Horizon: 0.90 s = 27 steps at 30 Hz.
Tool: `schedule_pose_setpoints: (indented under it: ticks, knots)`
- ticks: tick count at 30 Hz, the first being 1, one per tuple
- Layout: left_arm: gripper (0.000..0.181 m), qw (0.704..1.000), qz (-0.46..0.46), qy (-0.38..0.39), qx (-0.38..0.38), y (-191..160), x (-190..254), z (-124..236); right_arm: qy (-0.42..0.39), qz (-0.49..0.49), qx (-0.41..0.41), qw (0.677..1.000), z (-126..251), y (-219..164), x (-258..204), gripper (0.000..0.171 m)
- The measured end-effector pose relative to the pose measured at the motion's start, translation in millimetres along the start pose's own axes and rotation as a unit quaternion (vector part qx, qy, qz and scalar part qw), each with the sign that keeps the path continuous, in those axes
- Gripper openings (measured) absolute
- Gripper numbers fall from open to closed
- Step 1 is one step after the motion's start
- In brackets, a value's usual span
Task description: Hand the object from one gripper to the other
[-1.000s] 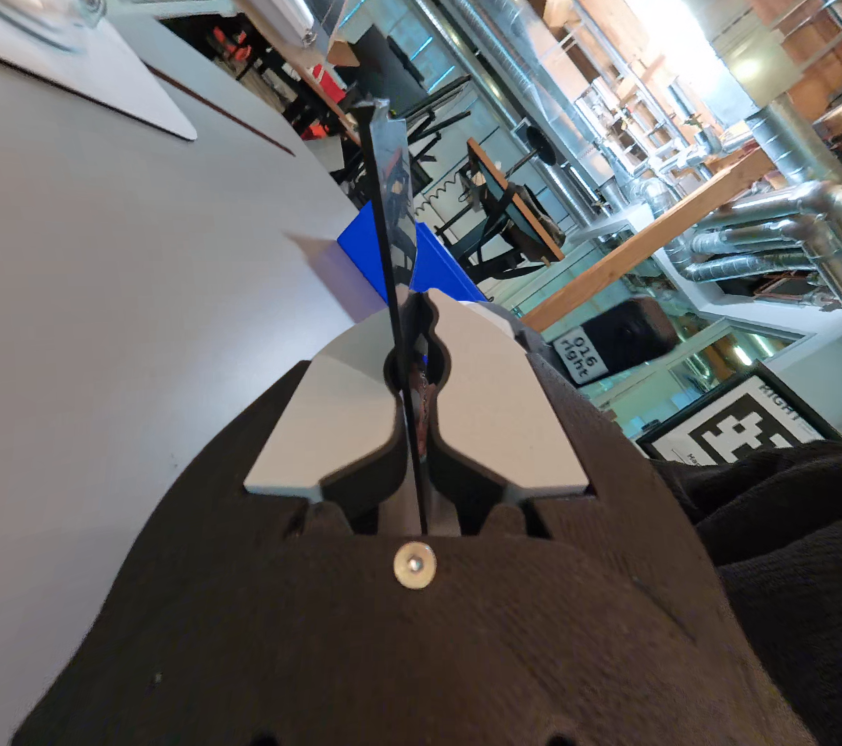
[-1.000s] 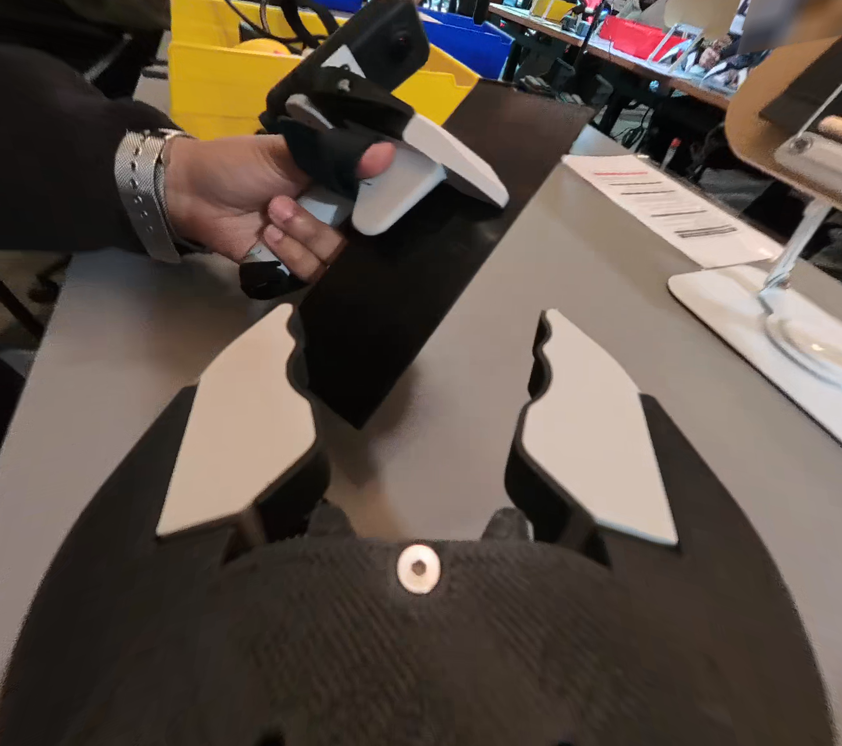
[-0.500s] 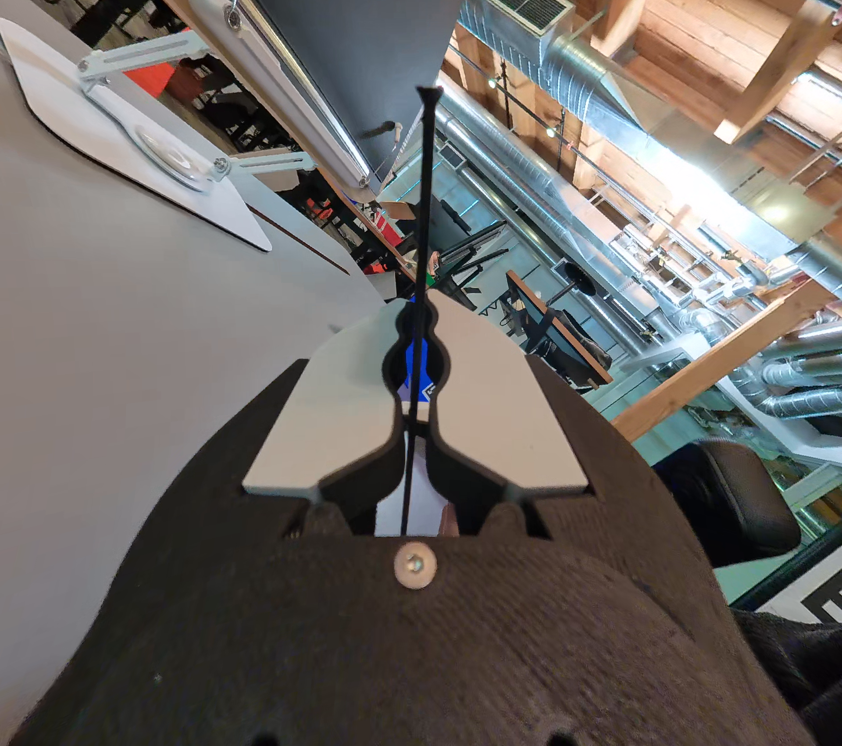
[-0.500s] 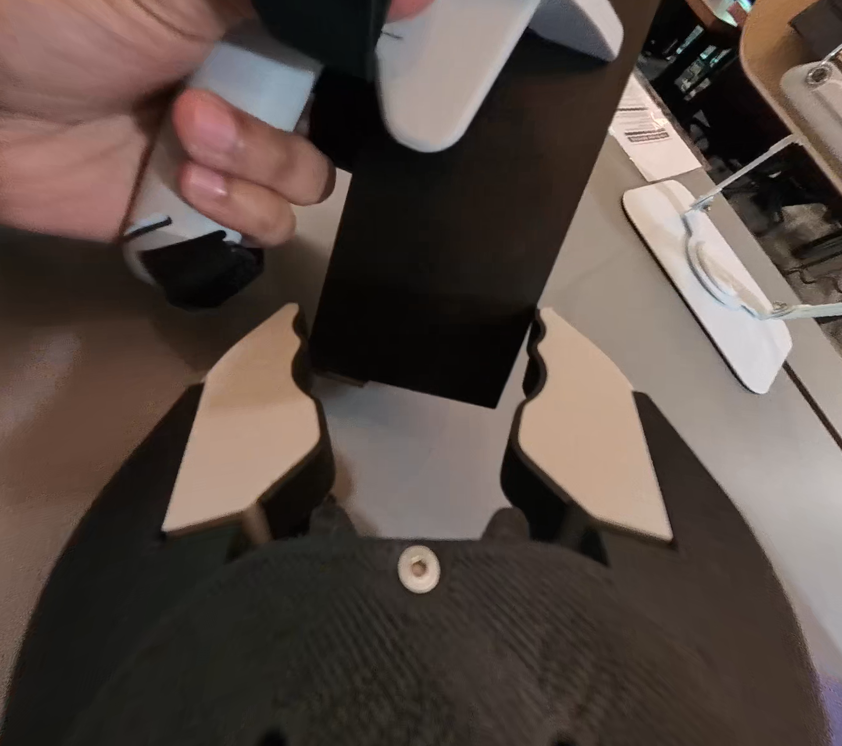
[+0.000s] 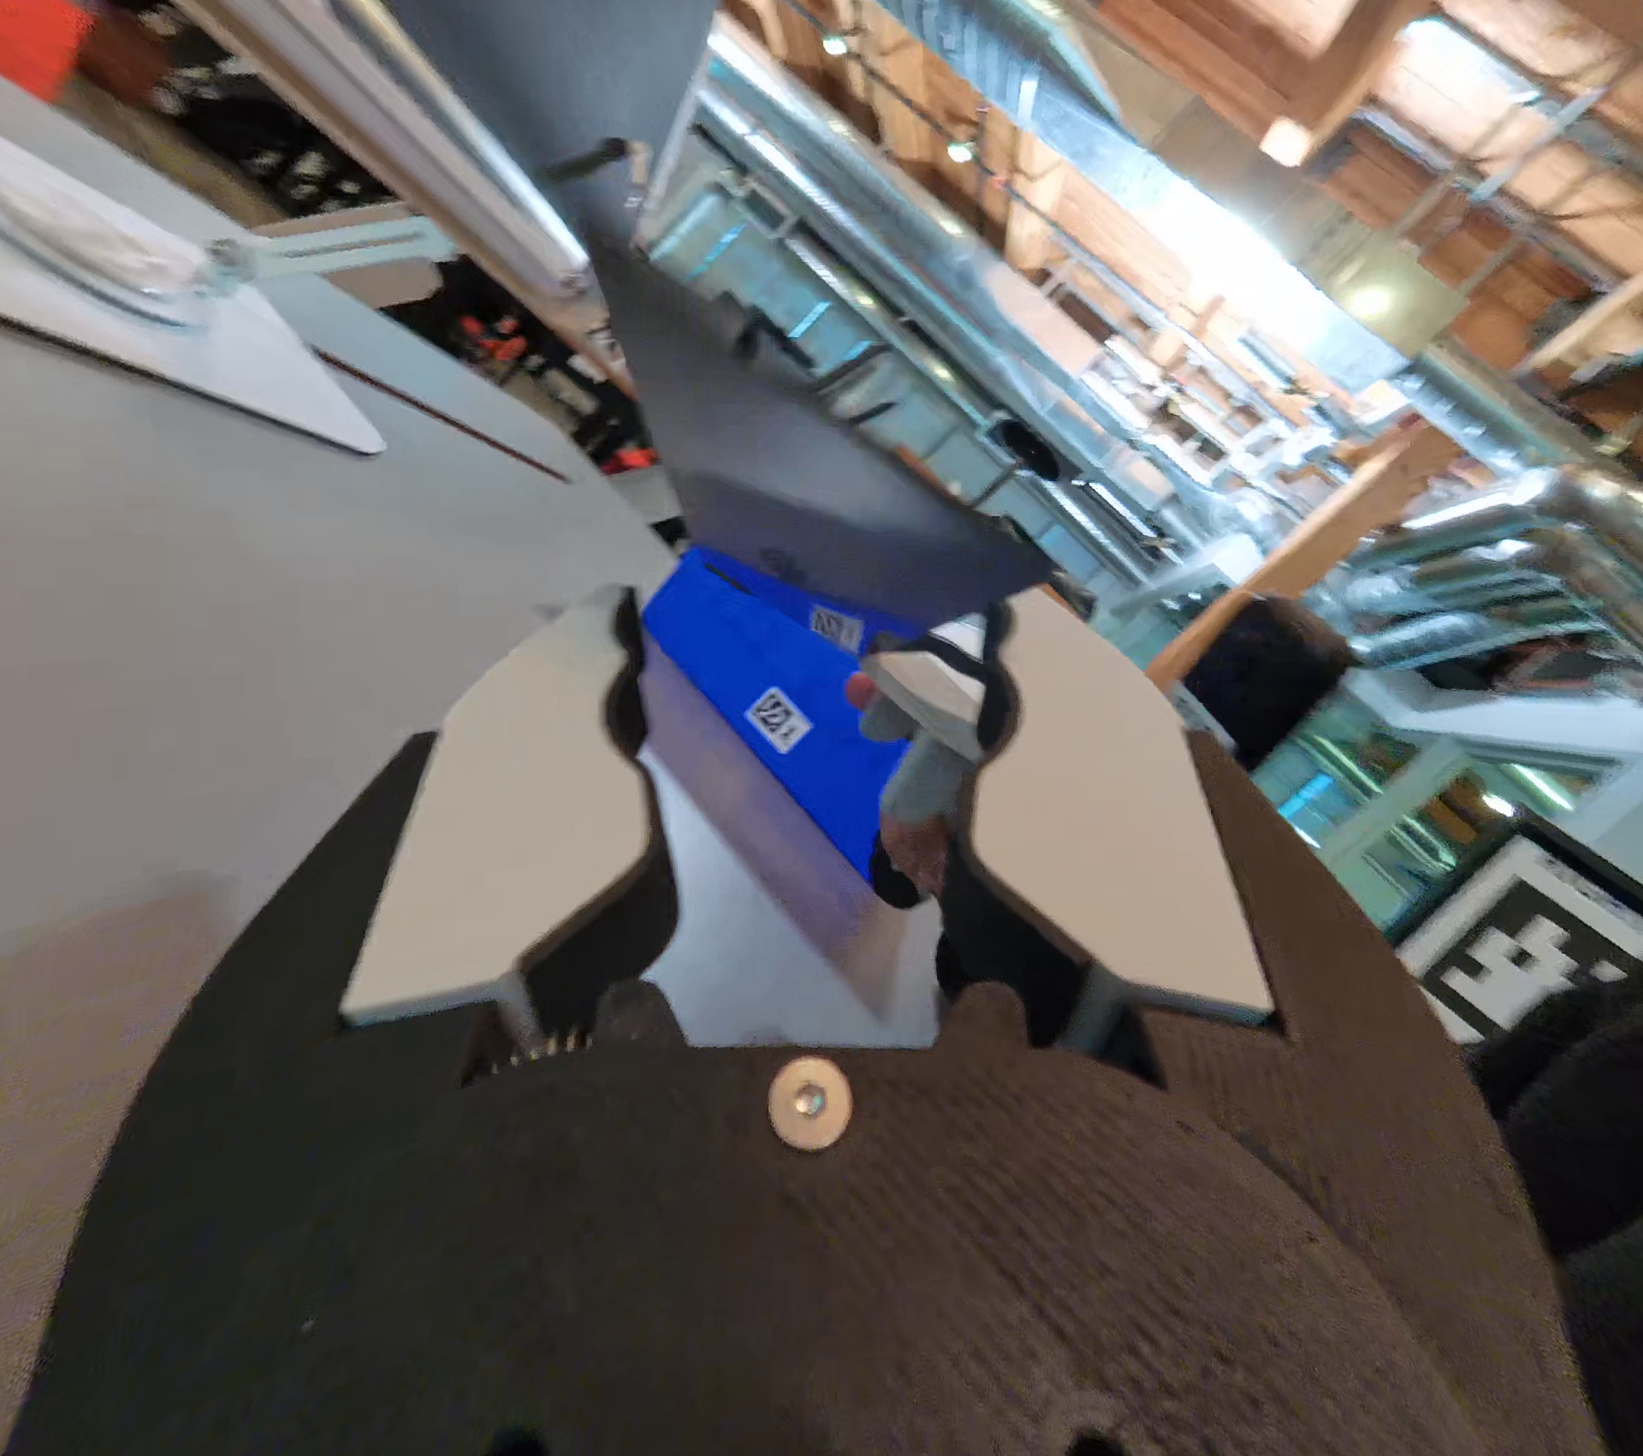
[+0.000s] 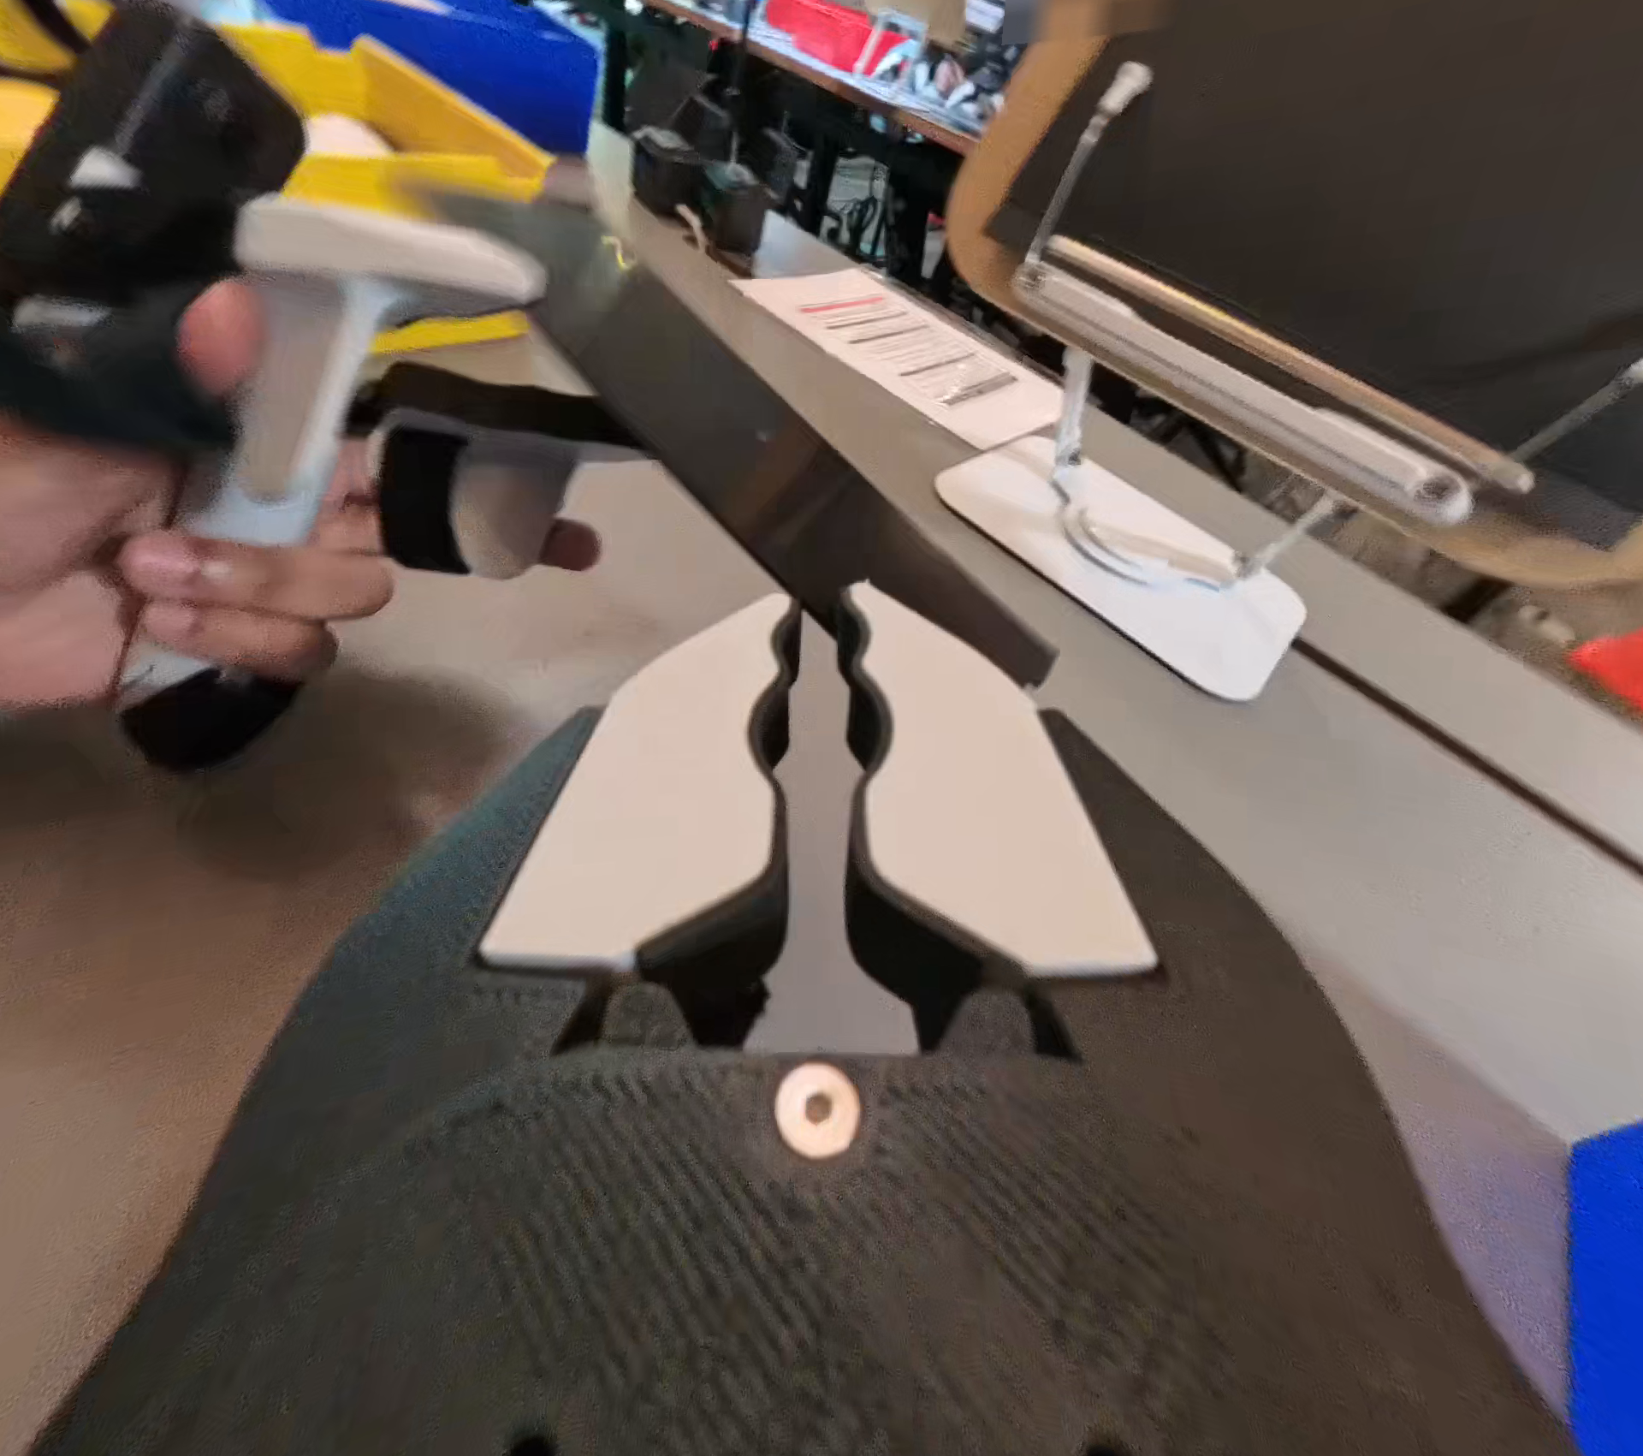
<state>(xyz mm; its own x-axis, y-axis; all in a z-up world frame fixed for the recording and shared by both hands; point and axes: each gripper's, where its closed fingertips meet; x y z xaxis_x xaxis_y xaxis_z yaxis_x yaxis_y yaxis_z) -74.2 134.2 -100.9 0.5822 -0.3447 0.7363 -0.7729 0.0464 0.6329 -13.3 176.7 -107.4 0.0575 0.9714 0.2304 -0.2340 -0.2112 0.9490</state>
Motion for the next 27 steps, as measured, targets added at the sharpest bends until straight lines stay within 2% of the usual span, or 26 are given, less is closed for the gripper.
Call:
schedule_pose_setpoints:
  ticks: [2, 3, 6, 9, 21, 27]
  knots:
    - [0.024, 0.999, -0.009, -0.048, -0.019, -6.2, 16.8, -0.7, 0.015, -0.029, -0.032, 0.999, 6.8, -6.9, 11.5, 0.005]
    - [0.0, 0.998, -0.027, -0.037, -0.041, -13.2, 15.2, -2.1, 0.016, -0.028, -0.033, 0.999, 8.4, -10.3, 12.6, 0.005]
    - [0.001, 0.998, -0.048, -0.014, -0.042, -16.0, 10.9, -3.7, 0.029, -0.017, -0.055, 0.998, 2.1, -23.4, 2.6, 0.0]
    - [0.001, 0.998, -0.052, -0.01, -0.043, -12.9, 8.6, -1.9, 0.021, 0.004, -0.046, 0.999, 3.9, -16.0, 5.0, 0.0]
    - [0.0, 0.998, -0.019, 0.007, -0.052, -15.5, -5.5, -0.6, 0.014, -0.061, -0.057, 0.996, 6.6, -34.3, 27.0, 0.0]
    - [0.0, 0.997, -0.004, 0.017, -0.077, -24.1, -10.6, -2.4, 0.004, -0.091, -0.103, 0.99, 1.2, -61.0, 35.5, 0.004]
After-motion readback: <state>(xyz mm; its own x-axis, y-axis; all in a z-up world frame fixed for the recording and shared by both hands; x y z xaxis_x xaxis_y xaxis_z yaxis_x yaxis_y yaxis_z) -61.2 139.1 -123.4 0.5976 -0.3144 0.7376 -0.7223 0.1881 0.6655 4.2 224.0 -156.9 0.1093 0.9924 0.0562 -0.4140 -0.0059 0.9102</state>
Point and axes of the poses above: each gripper's, where its closed fingertips meet, z back along the fingers, y out of its top, x = y × z across the jaws, and after that the axes turned 5 degrees about y, right-handed
